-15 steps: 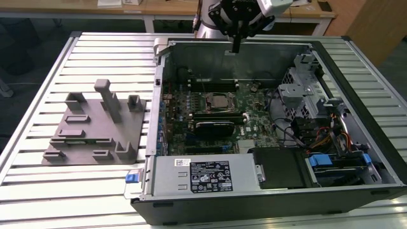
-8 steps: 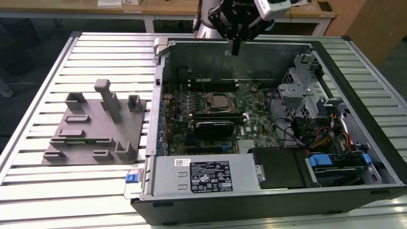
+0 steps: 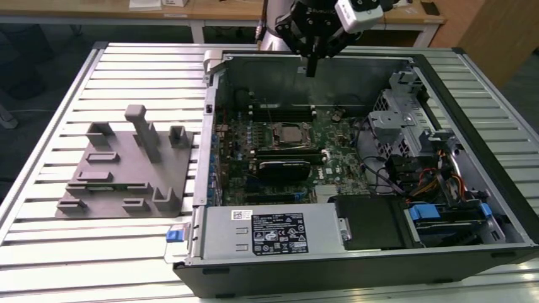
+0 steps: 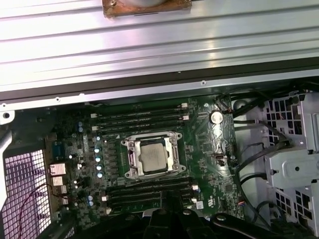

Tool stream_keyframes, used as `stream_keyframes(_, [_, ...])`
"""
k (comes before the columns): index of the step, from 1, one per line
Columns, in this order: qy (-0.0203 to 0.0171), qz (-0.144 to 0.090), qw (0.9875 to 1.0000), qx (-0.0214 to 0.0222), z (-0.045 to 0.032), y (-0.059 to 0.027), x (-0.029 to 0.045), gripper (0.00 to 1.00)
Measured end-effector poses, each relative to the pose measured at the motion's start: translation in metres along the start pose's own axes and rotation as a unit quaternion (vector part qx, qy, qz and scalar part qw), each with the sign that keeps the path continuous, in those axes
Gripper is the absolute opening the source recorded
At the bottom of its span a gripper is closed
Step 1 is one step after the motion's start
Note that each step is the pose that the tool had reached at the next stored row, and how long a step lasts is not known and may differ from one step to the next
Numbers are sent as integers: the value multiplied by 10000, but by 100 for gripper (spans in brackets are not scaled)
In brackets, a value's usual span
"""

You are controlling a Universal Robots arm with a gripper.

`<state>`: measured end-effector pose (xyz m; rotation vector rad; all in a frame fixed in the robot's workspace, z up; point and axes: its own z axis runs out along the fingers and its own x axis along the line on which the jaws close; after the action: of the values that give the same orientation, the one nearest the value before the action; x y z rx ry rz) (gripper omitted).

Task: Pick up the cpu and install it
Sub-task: 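Close the cpu cover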

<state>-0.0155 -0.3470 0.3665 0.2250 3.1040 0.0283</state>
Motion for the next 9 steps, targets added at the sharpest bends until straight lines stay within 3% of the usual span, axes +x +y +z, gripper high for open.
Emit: stream_keyframes(9, [0,0,10000,0,108,-2,3,11])
